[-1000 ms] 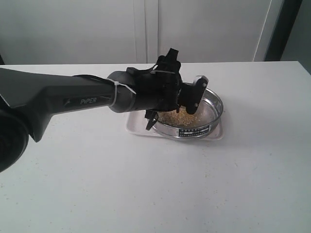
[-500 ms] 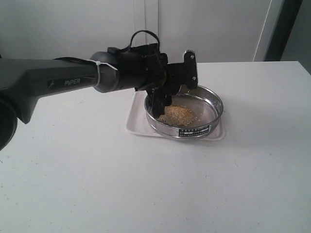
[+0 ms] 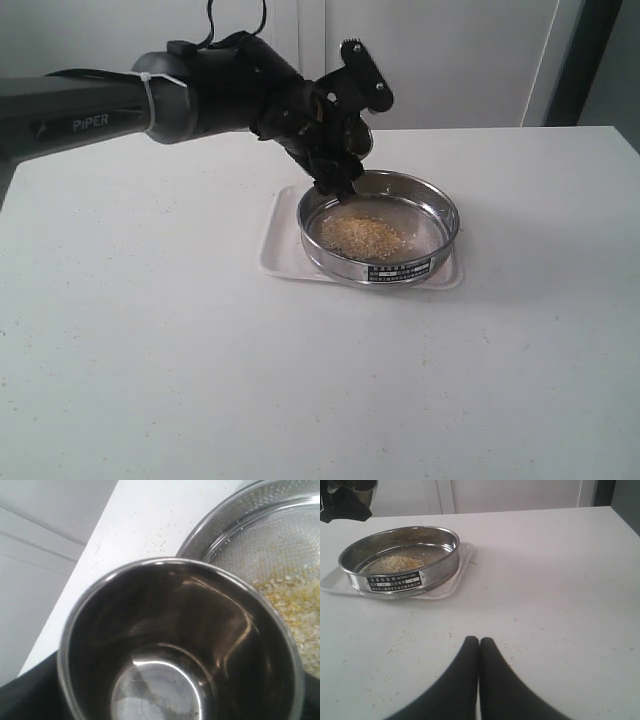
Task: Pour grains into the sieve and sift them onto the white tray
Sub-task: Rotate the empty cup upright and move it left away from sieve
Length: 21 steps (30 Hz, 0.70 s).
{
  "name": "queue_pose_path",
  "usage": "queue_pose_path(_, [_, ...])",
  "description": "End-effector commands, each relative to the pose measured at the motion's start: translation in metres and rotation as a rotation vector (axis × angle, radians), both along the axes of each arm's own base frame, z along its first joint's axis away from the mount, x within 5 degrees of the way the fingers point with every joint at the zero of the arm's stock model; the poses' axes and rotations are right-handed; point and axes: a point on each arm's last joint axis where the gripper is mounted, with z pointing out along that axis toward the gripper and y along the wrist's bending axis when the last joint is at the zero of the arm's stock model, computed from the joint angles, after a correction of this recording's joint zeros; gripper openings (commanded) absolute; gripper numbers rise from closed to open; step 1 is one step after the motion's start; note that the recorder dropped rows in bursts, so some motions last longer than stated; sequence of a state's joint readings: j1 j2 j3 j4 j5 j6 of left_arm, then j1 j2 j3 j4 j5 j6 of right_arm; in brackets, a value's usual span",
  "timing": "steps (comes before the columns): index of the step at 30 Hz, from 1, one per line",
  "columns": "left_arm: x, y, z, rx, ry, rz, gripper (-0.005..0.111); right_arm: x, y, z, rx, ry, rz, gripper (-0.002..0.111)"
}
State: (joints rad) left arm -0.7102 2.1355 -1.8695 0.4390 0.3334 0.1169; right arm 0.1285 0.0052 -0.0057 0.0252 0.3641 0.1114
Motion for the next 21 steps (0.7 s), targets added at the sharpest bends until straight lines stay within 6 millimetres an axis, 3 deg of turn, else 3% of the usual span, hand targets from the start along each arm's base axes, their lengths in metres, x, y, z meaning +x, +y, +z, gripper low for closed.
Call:
queue_pose_path(1, [0.0, 0.008, 0.016, -0.13, 0.071, 0.059, 0.0, 0.0, 0.0, 0.0, 0.003, -0.013, 0.003, 0.0])
queue_pose_path(7, [0.007, 0.021, 0.019, -0.268, 0.171, 0.135, 0.0, 0.0, 0.0, 0.0, 0.003, -0.013, 0.003, 0.0])
queue_pose_path(16, [0.004, 0.025, 0.022, -0.304, 0.235, 0.16, 0.0, 0.0, 0.0, 0.0, 0.004, -0.013, 0.004, 0.0])
queue_pose_path(21, [0.007, 0.038, 0.021, -0.384, 0.337, 0.222, 0.0, 0.0, 0.0, 0.0, 0.004, -0.013, 0.004, 0.0])
